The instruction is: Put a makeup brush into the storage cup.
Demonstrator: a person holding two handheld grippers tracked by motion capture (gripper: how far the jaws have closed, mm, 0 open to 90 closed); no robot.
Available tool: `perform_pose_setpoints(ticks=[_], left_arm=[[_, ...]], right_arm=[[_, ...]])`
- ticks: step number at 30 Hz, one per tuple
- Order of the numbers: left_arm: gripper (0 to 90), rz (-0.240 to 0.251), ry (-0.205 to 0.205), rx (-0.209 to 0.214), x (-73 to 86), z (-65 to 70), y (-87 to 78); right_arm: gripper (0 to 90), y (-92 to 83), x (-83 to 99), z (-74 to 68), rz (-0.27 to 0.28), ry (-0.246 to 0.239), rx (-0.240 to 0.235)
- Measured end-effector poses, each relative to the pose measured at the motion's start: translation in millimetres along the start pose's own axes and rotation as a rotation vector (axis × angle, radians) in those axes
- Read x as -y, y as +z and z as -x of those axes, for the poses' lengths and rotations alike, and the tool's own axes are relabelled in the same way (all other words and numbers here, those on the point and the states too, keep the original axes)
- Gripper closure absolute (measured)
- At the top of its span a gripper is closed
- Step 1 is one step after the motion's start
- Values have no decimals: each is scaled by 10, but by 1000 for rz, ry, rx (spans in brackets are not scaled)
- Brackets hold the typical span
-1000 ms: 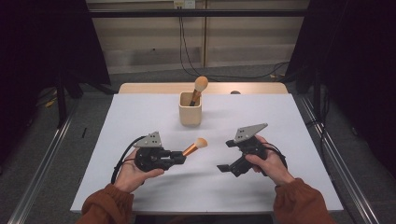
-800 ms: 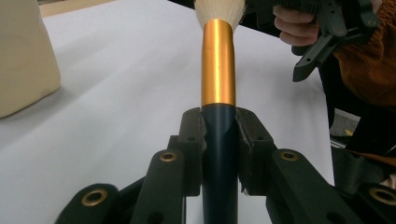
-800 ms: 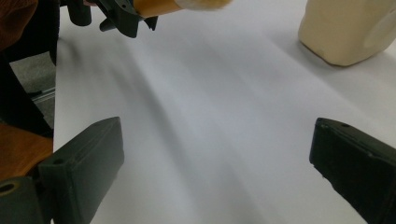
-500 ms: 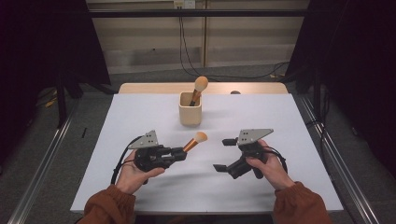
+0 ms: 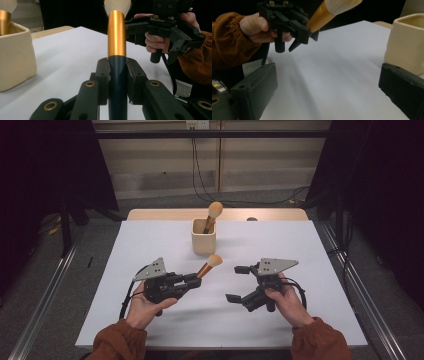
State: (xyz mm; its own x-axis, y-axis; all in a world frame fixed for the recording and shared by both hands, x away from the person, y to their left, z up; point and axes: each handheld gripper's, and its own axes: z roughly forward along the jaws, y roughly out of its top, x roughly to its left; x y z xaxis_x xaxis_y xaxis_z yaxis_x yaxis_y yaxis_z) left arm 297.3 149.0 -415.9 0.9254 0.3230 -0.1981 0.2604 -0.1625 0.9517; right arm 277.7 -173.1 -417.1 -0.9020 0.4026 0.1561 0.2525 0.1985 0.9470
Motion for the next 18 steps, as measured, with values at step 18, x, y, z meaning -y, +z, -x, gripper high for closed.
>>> perform_pose_setpoints(ticks=[18], left_arm=[[743,73,50,59,-180,153,255]], right_arm=[[6,-73,-163,-9,150,20,-61]])
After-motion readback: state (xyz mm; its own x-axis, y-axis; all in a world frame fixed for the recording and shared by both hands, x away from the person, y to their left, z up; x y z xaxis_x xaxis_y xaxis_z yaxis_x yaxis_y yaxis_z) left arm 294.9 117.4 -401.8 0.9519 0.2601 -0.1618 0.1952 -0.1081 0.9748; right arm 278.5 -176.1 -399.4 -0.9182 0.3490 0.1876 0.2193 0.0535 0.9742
